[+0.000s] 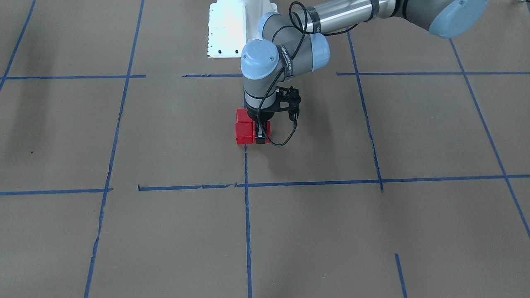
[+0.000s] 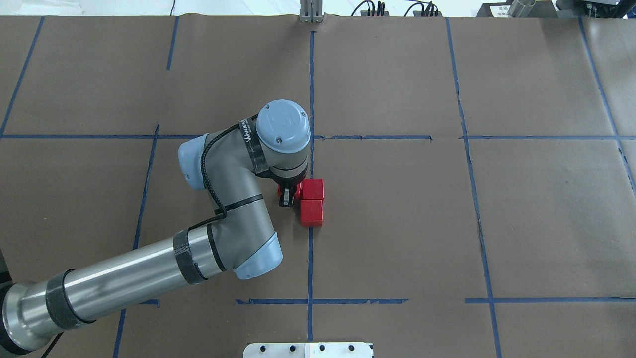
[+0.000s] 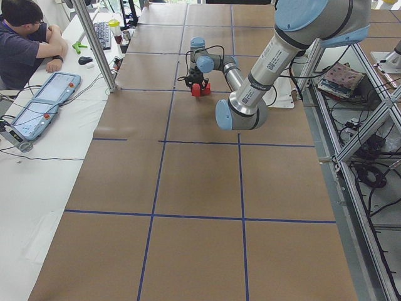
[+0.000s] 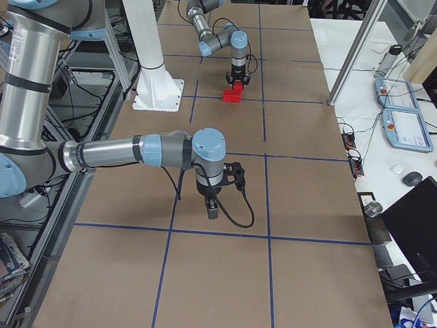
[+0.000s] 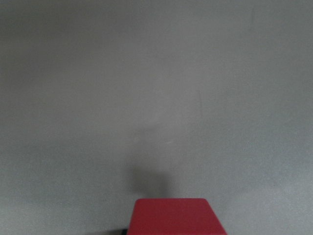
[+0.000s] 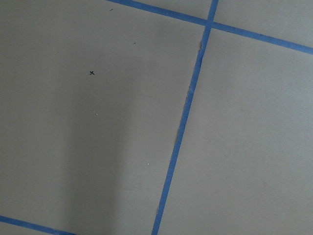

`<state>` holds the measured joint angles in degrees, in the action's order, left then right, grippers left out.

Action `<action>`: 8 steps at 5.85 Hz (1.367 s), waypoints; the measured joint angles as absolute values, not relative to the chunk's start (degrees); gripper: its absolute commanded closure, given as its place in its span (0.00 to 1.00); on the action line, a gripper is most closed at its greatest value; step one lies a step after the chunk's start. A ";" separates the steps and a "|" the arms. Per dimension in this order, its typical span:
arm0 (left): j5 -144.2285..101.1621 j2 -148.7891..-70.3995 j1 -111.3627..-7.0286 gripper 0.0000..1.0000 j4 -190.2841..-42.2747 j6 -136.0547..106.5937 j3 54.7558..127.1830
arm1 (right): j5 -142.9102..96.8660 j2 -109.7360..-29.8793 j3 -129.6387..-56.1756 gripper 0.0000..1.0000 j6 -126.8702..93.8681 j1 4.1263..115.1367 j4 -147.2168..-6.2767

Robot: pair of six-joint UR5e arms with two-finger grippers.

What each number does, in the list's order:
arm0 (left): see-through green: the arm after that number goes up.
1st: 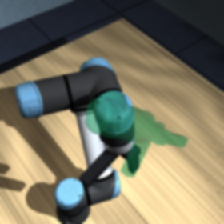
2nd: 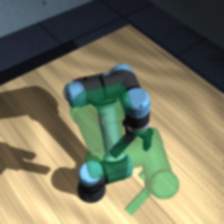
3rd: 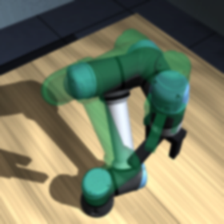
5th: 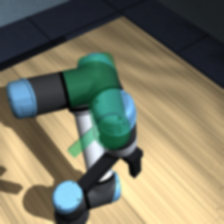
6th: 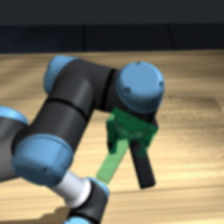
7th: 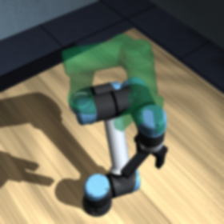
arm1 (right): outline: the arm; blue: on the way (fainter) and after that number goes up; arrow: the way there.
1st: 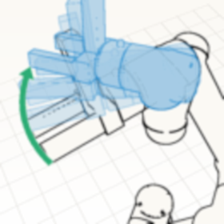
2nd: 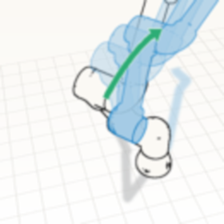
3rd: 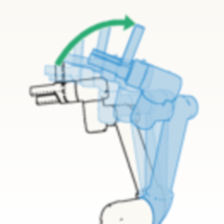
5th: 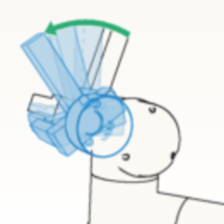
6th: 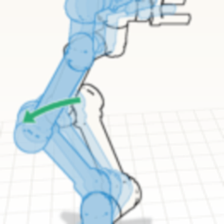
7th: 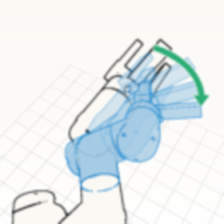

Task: Form red blocks into L shape at center
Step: 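Lower the cube beside the farther cube, on the left gripper's side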

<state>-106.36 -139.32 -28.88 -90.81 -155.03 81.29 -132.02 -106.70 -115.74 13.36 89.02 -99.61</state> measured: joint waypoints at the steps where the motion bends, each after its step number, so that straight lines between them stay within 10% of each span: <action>1: -106.35 -139.28 -28.67 0.52 -90.86 -155.19 81.14 | -132.01 -106.70 -115.69 0.00 13.36 89.03 -99.62; 8: -106.18 -139.06 -27.99 0.44 -91.89 -157.41 80.25 | -131.93 -106.63 -115.66 0.00 13.43 89.07 -99.58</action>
<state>-106.18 -139.06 -27.99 -91.89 -157.41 80.25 -131.93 -106.63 -115.66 13.43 89.07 -99.58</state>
